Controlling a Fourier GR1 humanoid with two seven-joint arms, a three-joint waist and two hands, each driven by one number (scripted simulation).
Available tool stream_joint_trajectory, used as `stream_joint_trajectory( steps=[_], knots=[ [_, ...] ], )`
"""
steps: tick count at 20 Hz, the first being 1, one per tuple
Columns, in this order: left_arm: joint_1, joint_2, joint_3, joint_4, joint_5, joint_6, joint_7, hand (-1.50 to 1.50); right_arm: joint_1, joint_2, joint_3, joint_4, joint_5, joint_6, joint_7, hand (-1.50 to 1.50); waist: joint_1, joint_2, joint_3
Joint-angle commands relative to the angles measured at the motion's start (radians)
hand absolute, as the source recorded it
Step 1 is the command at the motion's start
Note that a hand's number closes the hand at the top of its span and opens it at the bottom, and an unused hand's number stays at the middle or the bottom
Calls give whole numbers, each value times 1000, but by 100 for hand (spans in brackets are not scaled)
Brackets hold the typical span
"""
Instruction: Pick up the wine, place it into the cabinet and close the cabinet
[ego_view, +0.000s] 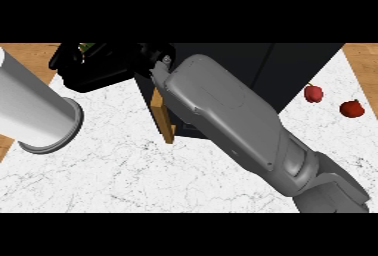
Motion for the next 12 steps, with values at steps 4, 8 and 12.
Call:
stream_joint_trajectory(
  steps=[4, 8, 12],
  knots=[
    [-10, 11, 2, -40, 40, -23, 38, -150, 57, -132, -68, 152, 39, -8, -98, 150, -34, 40, 16],
    [-15, -13, -36, -48, 31, -20, 32, -150, 69, -171, -100, 156, 20, 4, -117, 150, -59, 46, 15],
    [-36, -5, -57, -70, 33, -7, 56, -150, 73, -157, -98, 160, 9, 9, -150, 150, -73, 52, 16]
  ],
)
